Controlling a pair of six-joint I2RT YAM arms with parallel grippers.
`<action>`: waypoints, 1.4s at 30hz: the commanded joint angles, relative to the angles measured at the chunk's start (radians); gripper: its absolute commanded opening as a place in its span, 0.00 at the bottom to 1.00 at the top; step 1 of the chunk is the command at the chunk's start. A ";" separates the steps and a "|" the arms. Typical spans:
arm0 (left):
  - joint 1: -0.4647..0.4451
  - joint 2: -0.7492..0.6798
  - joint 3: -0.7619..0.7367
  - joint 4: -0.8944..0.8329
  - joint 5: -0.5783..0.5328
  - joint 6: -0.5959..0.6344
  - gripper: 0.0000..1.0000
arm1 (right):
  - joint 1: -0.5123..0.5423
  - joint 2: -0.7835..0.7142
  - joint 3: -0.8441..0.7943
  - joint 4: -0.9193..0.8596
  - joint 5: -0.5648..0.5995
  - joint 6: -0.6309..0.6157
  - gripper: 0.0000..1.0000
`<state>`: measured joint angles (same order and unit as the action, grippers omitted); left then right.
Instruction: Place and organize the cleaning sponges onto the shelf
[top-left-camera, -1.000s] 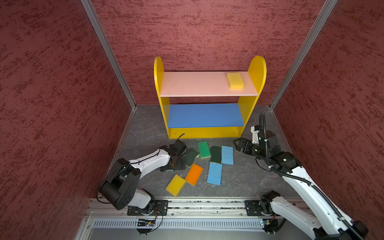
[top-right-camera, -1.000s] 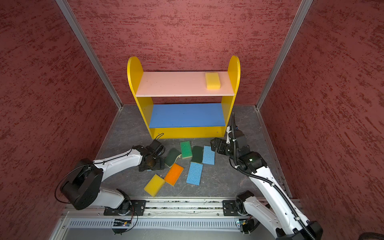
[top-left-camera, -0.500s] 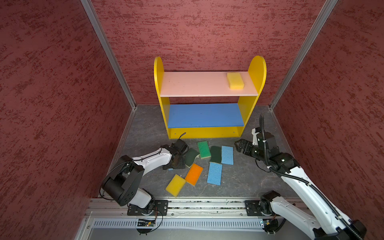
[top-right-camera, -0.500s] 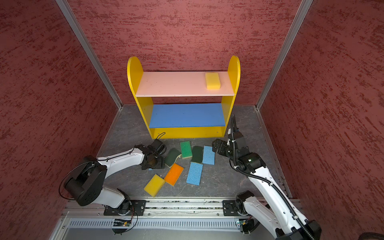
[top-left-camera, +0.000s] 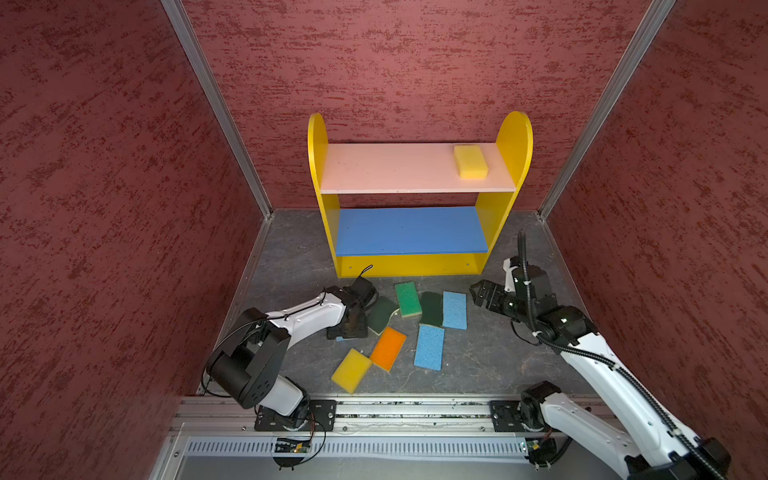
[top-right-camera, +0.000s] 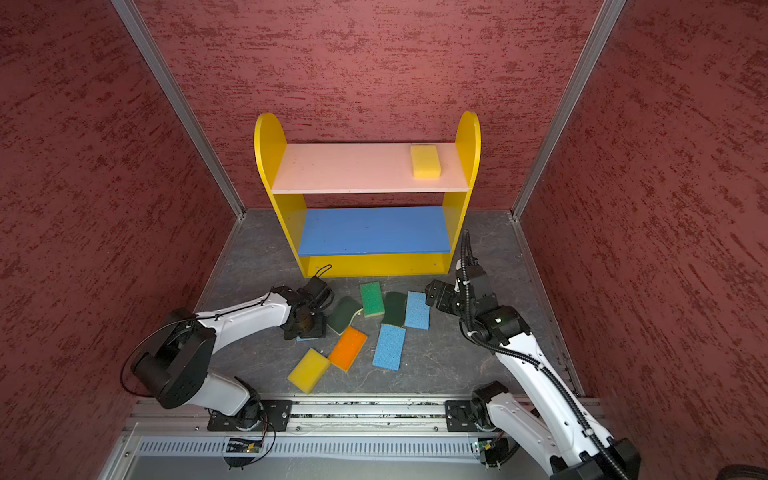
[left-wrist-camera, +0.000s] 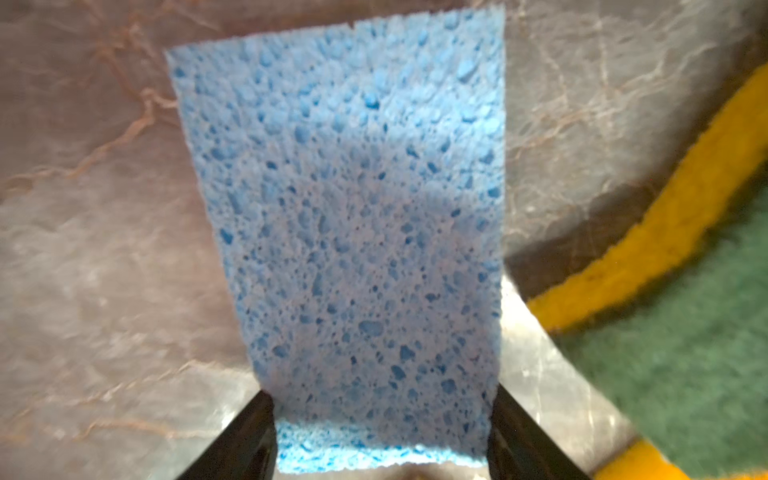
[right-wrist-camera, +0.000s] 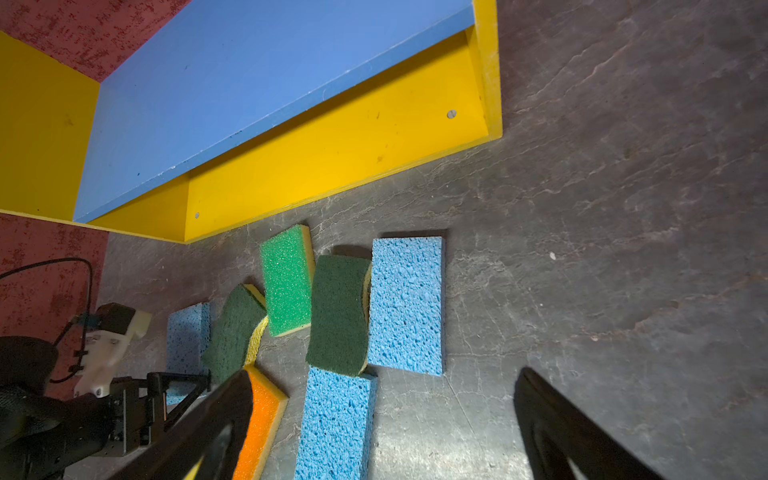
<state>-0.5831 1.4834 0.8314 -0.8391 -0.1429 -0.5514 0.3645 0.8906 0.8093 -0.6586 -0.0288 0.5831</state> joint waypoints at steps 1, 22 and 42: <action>-0.001 -0.062 0.060 -0.093 -0.021 0.024 0.71 | -0.006 0.005 -0.005 0.019 0.002 -0.011 0.99; -0.246 -0.173 0.667 -0.592 -0.251 0.061 0.69 | -0.009 -0.025 0.003 0.050 -0.045 -0.017 0.99; -0.317 0.144 1.559 -0.658 -0.289 0.364 0.67 | -0.009 0.016 -0.054 0.177 -0.151 0.024 0.99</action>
<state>-0.8982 1.5562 2.2837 -1.4765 -0.4076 -0.2794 0.3618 0.8989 0.7731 -0.5556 -0.1379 0.5774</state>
